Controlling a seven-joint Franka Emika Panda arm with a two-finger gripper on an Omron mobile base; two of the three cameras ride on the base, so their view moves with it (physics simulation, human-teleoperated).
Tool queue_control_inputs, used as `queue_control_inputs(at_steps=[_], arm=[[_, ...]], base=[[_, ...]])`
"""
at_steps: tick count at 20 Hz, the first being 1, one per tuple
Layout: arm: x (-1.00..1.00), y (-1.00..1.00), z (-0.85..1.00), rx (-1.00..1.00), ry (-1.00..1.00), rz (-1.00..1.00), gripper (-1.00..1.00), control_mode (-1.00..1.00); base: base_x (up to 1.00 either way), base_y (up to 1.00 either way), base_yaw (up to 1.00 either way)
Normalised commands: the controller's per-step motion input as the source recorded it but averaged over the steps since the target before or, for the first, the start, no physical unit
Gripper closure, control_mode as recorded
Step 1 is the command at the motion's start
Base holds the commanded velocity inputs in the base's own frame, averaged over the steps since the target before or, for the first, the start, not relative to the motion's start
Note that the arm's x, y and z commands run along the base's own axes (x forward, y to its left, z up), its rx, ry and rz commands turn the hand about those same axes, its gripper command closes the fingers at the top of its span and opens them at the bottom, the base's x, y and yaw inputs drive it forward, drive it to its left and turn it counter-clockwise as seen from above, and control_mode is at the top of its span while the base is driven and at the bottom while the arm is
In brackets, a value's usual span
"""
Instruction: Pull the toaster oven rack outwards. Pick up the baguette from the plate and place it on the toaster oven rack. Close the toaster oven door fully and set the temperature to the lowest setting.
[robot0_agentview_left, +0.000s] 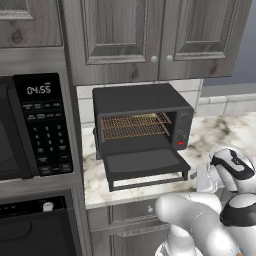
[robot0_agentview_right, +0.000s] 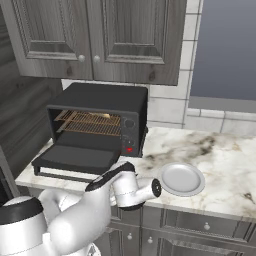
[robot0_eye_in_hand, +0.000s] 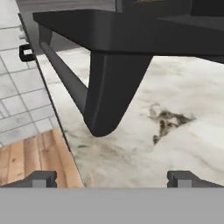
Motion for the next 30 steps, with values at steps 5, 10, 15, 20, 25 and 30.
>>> queue_control_inputs(at_steps=[5,10,15,20,25,30], arm=[[0.28,0.03,0.0,0.22,0.0,0.0,-1.0,-1.0],[0.23,0.11,0.0,0.02,0.05,-0.05,-1.0,-1.0],[0.15,0.29,0.0,0.0,0.04,-0.06,-1.0,-1.0],[0.01,0.62,0.0,-0.01,0.01,-0.05,-1.0,-1.0],[0.0,0.91,0.02,0.0,0.0,-0.07,-1.0,-1.0],[0.01,0.84,0.21,0.0,-0.01,-0.11,-1.0,-1.0]], base=[[0.0,0.0,0.0],[0.0,0.0,0.0],[0.0,0.0,0.0],[0.0,0.0,0.0],[0.0,0.0,0.0],[0.0,0.0,0.0]])
